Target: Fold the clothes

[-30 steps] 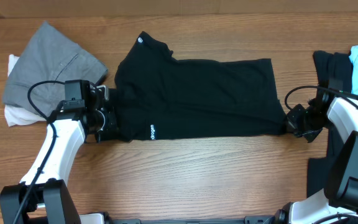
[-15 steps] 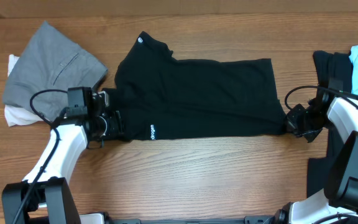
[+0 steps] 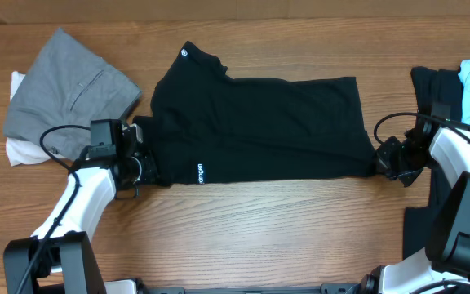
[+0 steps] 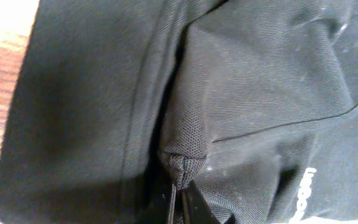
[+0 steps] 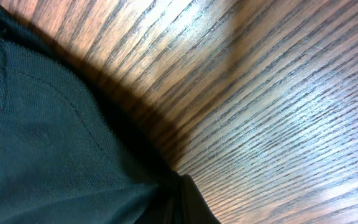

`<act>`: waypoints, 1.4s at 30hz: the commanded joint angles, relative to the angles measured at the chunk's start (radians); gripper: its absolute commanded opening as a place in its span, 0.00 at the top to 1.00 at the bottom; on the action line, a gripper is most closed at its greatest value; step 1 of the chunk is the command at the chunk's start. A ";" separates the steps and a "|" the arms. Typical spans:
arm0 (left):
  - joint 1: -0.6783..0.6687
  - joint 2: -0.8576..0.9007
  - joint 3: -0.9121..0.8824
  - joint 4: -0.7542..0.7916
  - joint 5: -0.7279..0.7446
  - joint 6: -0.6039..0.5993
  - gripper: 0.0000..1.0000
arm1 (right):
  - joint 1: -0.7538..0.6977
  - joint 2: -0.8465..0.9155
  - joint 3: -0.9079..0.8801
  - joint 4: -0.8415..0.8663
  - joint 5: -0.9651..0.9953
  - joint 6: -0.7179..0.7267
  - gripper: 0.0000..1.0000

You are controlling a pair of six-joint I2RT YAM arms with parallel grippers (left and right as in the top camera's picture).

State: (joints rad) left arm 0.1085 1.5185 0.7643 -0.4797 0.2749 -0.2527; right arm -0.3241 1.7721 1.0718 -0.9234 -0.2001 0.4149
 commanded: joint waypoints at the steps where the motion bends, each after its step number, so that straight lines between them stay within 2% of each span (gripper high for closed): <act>1: 0.049 -0.002 0.007 -0.036 0.006 0.019 0.96 | -0.008 -0.018 0.026 0.005 0.032 0.004 0.96; 9: 0.179 -0.002 0.075 -0.180 0.006 0.179 0.96 | -0.019 -0.018 0.026 -0.018 0.043 0.004 0.96; 15: 0.206 -0.002 0.076 -0.225 -0.008 0.232 0.96 | -0.019 -0.018 0.026 -0.120 0.073 0.000 0.96; 17: 0.206 -0.002 0.076 -0.242 -0.055 0.231 0.96 | -0.019 -0.018 0.026 -0.134 0.102 0.005 0.96; 20: 0.206 -0.002 0.076 -0.237 -0.048 0.231 0.96 | -0.019 -0.018 0.026 -0.130 0.102 0.027 0.96; 21: 0.205 -0.002 0.076 -0.230 -0.043 0.231 0.89 | -0.019 -0.018 0.026 -0.123 0.100 0.030 0.96; 22: 0.205 -0.002 0.077 -0.226 -0.033 0.230 0.72 | -0.019 -0.018 0.026 -0.117 0.092 0.030 0.96; 23: 0.205 -0.002 0.082 -0.226 -0.017 0.230 0.40 | -0.019 -0.018 0.029 -0.115 0.083 0.030 0.96; 24: 0.205 -0.002 0.091 -0.232 0.000 0.230 0.28 | -0.019 -0.018 0.037 -0.117 0.068 0.029 0.89; 25: 0.205 -0.002 0.106 -0.246 0.019 0.231 0.20 | -0.020 -0.019 0.048 -0.124 0.063 0.027 0.61; 26: 0.205 -0.002 0.132 -0.269 0.034 0.231 0.15 | -0.020 -0.023 0.064 -0.133 0.065 0.026 0.41; 28: 0.205 -0.002 0.196 -0.323 0.033 0.231 0.11 | -0.026 -0.040 0.109 -0.160 0.065 0.027 0.28; 32: 0.204 -0.002 0.388 -0.451 0.041 0.232 0.05 | -0.047 -0.100 0.234 -0.217 0.048 0.020 0.21; 36: 0.166 -0.002 0.599 -0.528 0.130 0.243 0.00 | -0.042 -0.135 0.354 -0.230 -0.097 -0.095 0.26; 38: 0.112 -0.002 0.691 -0.536 0.143 0.243 0.00 | -0.030 -0.135 0.402 -0.226 -0.187 -0.144 0.33; 40: 0.029 0.003 0.763 -0.520 0.087 0.242 0.00 | -0.014 -0.135 0.424 -0.193 -0.249 -0.166 0.38; 42: -0.055 0.029 0.819 -0.518 0.002 0.242 0.00 | 0.007 -0.135 0.430 -0.147 -0.272 -0.167 0.39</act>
State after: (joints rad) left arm 0.1753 1.5227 1.4971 -0.9955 0.3405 -0.0399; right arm -0.3492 1.6474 1.4765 -1.1099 -0.3481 0.3080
